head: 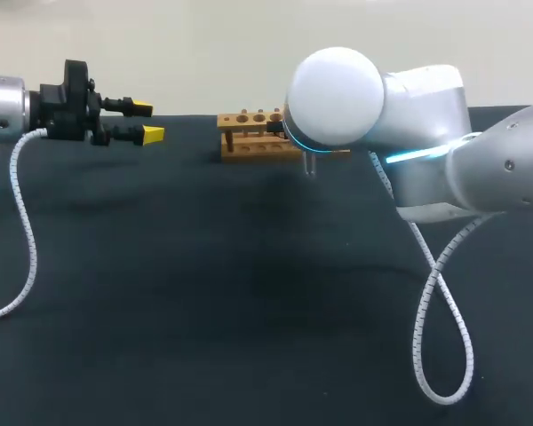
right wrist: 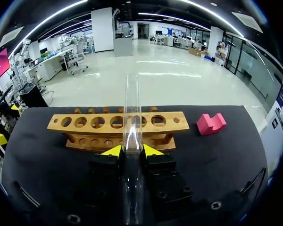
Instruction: Grasp the test tube, adjust it, and insert it.
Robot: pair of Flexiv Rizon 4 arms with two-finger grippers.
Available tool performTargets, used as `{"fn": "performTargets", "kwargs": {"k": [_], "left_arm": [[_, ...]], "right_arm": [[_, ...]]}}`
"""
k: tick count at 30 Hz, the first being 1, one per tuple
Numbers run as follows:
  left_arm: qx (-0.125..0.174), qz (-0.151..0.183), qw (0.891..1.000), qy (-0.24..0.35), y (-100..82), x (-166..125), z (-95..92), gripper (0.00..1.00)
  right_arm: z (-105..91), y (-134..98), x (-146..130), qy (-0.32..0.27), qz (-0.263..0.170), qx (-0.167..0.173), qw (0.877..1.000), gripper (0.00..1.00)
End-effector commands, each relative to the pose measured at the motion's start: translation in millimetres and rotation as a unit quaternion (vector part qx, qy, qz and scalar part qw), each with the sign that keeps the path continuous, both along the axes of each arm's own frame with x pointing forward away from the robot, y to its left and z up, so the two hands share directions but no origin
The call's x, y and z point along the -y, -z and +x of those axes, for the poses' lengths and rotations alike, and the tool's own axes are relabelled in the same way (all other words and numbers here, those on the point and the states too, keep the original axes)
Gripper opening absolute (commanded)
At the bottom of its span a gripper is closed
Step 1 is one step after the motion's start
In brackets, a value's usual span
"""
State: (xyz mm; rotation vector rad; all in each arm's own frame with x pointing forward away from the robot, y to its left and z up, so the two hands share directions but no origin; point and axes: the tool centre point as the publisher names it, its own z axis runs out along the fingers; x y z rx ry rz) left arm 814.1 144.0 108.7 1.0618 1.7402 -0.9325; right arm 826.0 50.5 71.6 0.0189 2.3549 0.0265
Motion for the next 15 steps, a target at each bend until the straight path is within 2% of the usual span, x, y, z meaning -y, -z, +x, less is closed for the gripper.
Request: {"fn": "performTargets", "kwargs": {"k": [1, 15], "left_arm": [[0.002, -0.002, 1.0, 0.0, 1.3, -1, -0.4, 1.0], [0.002, -0.002, 1.0, 0.0, 1.3, -1, -0.4, 1.0]], "right_arm": [[4.7, 3, 0, -0.002, 0.002, -0.003, 1.0, 0.0], [9.1, 16, 1, -0.005, 0.013, -0.026, 1.0, 0.0]]}}
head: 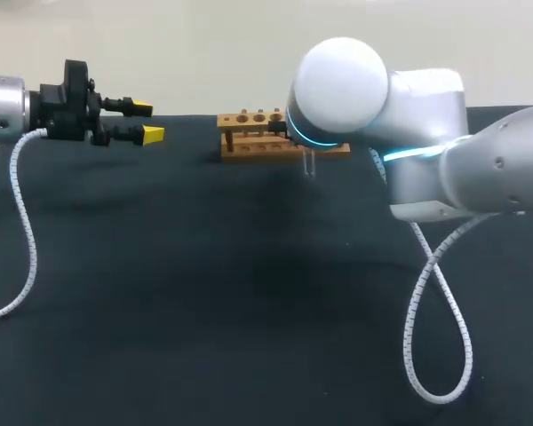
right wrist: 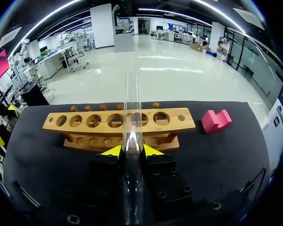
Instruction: Grasp the test tube, adjust it, and insert it.
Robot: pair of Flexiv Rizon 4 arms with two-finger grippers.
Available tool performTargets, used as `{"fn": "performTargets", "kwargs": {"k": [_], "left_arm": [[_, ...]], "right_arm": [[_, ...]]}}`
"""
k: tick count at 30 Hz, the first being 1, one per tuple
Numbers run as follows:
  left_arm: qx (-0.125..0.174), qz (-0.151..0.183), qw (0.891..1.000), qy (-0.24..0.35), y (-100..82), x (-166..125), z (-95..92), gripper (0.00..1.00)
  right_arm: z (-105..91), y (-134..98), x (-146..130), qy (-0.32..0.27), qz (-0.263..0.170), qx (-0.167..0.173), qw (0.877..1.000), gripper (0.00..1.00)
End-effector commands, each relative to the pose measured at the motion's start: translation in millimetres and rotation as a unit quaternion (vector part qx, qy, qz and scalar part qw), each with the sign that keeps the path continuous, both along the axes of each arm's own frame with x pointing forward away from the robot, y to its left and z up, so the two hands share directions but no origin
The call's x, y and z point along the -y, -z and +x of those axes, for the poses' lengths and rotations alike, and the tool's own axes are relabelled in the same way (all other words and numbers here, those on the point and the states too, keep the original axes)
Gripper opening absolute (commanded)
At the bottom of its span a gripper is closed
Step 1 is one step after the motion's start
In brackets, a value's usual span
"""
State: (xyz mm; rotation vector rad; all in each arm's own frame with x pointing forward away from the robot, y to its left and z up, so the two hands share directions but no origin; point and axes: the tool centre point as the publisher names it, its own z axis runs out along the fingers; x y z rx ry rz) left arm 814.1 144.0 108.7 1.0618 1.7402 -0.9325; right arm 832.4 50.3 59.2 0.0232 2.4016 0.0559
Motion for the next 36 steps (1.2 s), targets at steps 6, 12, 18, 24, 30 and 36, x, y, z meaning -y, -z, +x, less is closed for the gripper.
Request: {"fn": "performTargets", "kwargs": {"k": [6, 12, 18, 24, 30, 36], "left_arm": [[0.002, -0.002, 1.0, 0.0, 1.3, -1, -0.4, 1.0], [0.002, -0.002, 1.0, 0.0, 1.3, -1, -0.4, 1.0], [0.002, -0.002, 1.0, 0.0, 1.3, -1, -0.4, 1.0], [0.002, -0.002, 1.0, 0.0, 1.3, -1, -0.4, 1.0], [0.002, -0.002, 1.0, 0.0, 1.3, -1, -0.4, 1.0], [0.002, -0.002, 1.0, 0.0, 1.3, -1, -0.4, 1.0]], "right_arm": [[1.4, 9, 2, -0.003, 0.008, -0.02, 1.0, 0.0], [-1.4, 15, 3, -0.004, 0.015, -0.038, 0.999, 0.0], [-3.1, 21, 5, -0.009, 0.022, -0.058, 0.998, 0.0], [-3.1, 25, 5, -0.012, 0.025, -0.065, 0.997, 0.0], [-6.1, 27, 5, -0.006, 0.028, -0.066, 0.997, 0.0], [-15.7, 10, 7, 0.032, 0.034, -0.03, 0.998, 0.0]]}}
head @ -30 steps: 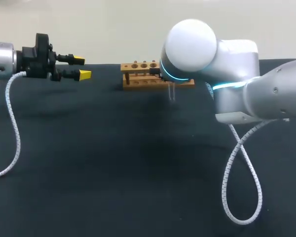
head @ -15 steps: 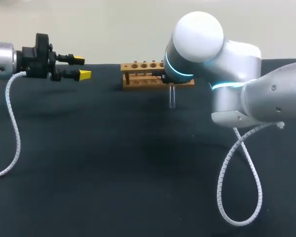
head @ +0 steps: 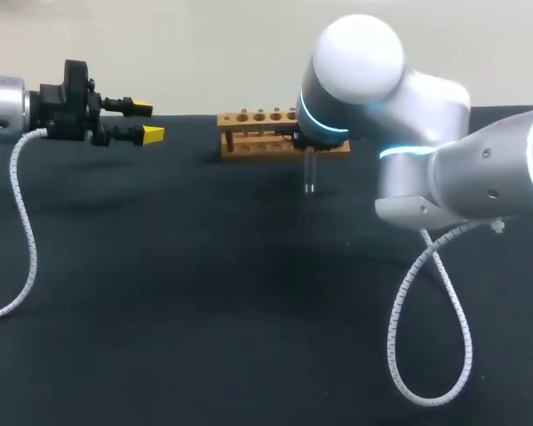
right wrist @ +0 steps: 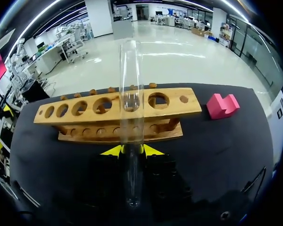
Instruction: Grasp the test tube, adjust it, and insert it.
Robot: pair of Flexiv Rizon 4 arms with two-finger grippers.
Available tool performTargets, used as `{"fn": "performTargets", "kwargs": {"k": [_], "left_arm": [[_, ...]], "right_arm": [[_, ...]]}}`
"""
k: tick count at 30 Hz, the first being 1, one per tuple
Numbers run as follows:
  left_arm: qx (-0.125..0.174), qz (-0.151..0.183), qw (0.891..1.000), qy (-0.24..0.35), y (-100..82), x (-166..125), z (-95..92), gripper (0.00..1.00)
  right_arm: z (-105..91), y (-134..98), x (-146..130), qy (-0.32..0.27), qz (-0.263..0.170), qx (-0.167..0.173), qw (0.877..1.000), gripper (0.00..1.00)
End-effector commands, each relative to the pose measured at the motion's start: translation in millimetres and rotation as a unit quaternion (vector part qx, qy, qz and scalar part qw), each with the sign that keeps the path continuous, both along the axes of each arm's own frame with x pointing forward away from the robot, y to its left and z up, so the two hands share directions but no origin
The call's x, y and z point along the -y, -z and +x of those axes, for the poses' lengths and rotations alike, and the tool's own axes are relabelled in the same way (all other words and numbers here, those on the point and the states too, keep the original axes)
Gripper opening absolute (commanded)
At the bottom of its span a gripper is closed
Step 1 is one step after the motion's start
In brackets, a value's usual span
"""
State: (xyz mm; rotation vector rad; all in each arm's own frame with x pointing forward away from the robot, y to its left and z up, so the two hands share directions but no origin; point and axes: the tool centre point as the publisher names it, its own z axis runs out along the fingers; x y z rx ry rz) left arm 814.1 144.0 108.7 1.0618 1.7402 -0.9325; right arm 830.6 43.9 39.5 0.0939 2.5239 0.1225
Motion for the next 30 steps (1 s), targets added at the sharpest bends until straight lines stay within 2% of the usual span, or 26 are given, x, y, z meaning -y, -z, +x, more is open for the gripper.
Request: {"fn": "performTargets", "kwargs": {"k": [1, 10, 19, 22, 30], "left_arm": [[0.002, -0.002, 1.0, 0.0, 1.3, -1, -0.4, 1.0], [0.002, -0.002, 1.0, 0.0, 1.3, -1, -0.4, 1.0], [0.002, -0.002, 1.0, 0.0, 1.3, -1, -0.4, 1.0], [0.002, -0.002, 1.0, 0.0, 1.3, -1, -0.4, 1.0], [0.002, -0.002, 1.0, 0.0, 1.3, -1, -0.4, 1.0]], "right_arm": [[-16.2, -14, 0, 0.024, 0.0, 0.039, 0.999, 0.0], [-45.1, -52, -3, 0.071, -0.002, 0.096, 0.993, 0.0], [-70.4, -86, -3, 0.081, 0.005, 0.145, 0.986, 0.0], [-75.1, -93, -3, 0.077, 0.012, 0.153, 0.985, 0.0], [-81.1, -93, -2, 0.07, 0.016, 0.148, 0.986, 0.0]]}}
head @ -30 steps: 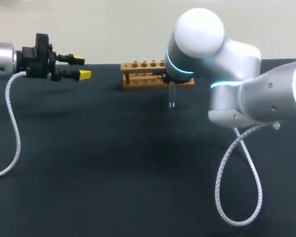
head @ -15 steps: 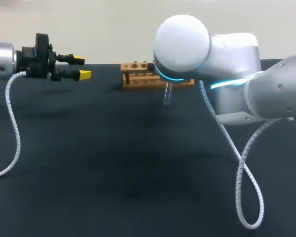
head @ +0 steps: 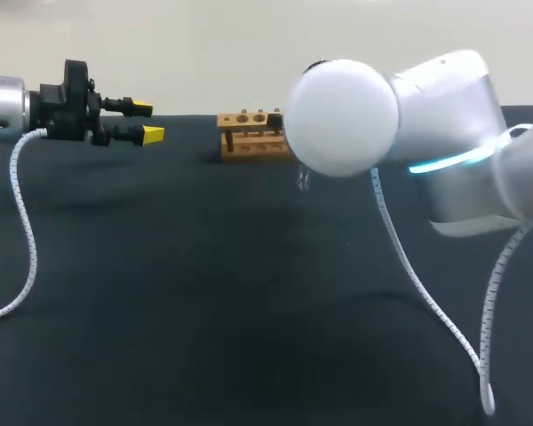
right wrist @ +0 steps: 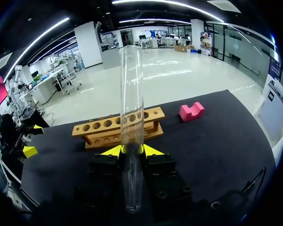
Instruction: Grasp the test tube, adjust it, and insert it.
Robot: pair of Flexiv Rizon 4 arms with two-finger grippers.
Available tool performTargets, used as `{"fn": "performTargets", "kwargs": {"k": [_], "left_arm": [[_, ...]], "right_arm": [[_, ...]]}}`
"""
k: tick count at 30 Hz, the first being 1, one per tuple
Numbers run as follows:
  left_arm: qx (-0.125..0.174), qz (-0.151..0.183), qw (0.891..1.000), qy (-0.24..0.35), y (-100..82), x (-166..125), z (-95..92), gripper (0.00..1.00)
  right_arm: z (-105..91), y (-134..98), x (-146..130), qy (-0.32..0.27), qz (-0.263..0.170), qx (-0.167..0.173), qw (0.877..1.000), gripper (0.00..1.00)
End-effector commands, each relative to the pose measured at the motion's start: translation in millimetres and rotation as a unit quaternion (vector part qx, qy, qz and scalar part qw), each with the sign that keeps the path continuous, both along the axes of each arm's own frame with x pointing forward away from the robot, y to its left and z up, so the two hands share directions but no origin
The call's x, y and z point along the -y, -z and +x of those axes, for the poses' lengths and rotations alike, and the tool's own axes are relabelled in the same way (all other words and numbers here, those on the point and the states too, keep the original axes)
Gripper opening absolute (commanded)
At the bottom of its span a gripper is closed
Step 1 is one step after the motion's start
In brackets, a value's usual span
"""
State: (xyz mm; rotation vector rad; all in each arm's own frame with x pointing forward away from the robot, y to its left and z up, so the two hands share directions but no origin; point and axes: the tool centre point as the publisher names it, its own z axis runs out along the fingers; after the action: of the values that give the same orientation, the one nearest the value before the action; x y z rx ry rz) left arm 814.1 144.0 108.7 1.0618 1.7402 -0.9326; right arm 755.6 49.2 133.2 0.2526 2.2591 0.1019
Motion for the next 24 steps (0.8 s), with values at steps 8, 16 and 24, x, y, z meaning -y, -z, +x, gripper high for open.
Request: {"fn": "performTargets", "kwargs": {"k": [8, 16, 24], "left_arm": [[0.002, -0.002, 1.0, 0.0, 1.3, -0.7, -0.4, 1.0], [0.002, -0.002, 1.0, 0.0, 1.3, -0.7, -0.4, 1.0], [0.002, -0.002, 1.0, 0.0, 1.3, -0.7, -0.4, 1.0]], "right_arm": [[-6.3, 1.1, 2.6, -0.004, 0.007, 0.032, 0.999, 0.0], [-6.3, 1.1, 2.6, -0.004, 0.007, 0.032, 0.999, 0.0], [-6.3, 1.1, 2.6, -0.004, 0.007, 0.032, 0.999, 0.0]]}}
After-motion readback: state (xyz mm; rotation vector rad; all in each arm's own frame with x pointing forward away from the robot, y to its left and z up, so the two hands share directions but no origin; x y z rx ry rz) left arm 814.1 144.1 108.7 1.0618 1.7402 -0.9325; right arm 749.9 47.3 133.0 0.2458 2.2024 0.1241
